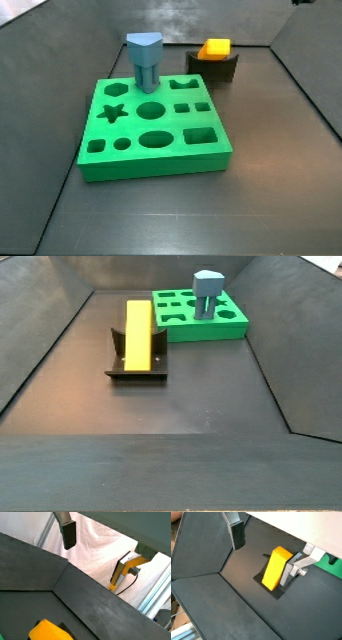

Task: Pick up the rectangle object. Move up. Place the rectangle object on the fixture. Regrasp the rectangle object. Move to above the board. Insert the rectangle object.
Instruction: Regrasp the rectangle object.

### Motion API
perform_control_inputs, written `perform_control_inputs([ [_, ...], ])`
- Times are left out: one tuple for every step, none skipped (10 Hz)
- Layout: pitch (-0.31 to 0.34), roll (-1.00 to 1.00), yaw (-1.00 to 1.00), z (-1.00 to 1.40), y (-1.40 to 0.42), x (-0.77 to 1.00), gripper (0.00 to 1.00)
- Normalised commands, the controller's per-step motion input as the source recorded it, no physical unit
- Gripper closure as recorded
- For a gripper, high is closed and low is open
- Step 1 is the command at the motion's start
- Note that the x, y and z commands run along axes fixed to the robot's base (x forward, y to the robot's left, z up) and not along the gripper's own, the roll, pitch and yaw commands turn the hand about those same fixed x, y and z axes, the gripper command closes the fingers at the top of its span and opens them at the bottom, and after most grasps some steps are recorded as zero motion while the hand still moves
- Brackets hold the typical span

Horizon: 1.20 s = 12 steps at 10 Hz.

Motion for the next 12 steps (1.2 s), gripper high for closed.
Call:
perform_control_inputs([
  [0.016,0.19,0.22,-0.02,-0.06,0.30,0.00],
  [0.009,0.19,0.20,-0.02,-0.06,0.29,0.00],
  [0.004,0.18,0.16,-0.02,-0.06,0.30,0.00],
  [0.004,0.18,0.15,-0.02,-0.06,0.30,0.00],
  [0.009,0.18,0.12,-0.02,-0.06,0.29,0.00],
  [0.015,0.17,0.11,-0.02,-0.06,0.29,0.00],
  [0.024,0.17,0.10,-0.02,-0.06,0.28,0.00],
  [0.029,0.16,0.10,-0.02,-0.06,0.27,0.00],
  [0.037,0.16,0.09,-0.02,-0.05,0.26,0.00],
  [0.042,0.16,0.09,-0.02,-0.05,0.25,0.00],
  [0.049,0.15,0.09,-0.03,-0.05,0.24,0.00],
  [0.058,0.14,0.10,-0.03,-0.05,0.23,0.00],
])
